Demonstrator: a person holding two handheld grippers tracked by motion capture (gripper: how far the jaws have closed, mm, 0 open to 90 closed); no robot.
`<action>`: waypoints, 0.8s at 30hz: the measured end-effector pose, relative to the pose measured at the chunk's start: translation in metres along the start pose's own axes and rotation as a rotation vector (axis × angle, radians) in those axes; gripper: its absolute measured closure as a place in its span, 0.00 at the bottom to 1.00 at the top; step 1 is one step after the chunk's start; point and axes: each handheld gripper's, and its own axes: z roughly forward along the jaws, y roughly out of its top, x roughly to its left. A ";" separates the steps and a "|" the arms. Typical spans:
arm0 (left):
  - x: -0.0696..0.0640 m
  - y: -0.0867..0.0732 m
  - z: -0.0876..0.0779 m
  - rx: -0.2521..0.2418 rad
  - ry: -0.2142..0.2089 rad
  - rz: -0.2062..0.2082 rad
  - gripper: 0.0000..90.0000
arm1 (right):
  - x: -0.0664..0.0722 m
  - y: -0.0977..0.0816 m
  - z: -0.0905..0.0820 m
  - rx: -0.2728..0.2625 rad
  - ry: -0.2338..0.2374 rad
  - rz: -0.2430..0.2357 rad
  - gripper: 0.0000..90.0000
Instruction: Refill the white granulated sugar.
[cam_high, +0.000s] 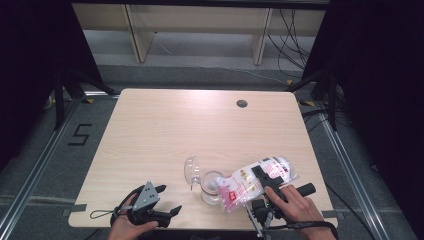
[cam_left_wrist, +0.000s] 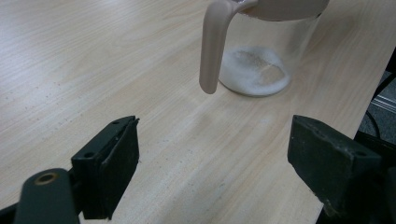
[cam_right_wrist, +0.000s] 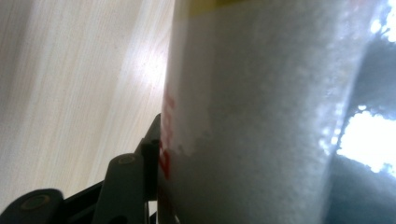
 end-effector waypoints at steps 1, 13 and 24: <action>0.000 0.000 0.000 -0.001 -0.002 -0.003 0.18 | 0.000 0.000 0.000 0.000 0.000 0.000 0.57; 0.000 0.000 0.000 -0.002 0.000 0.000 0.18 | -0.003 0.000 -0.001 0.000 -0.003 -0.035 0.57; 0.001 0.000 -0.001 0.001 0.005 0.006 0.18 | -0.003 0.000 0.001 0.002 -0.007 -0.055 0.57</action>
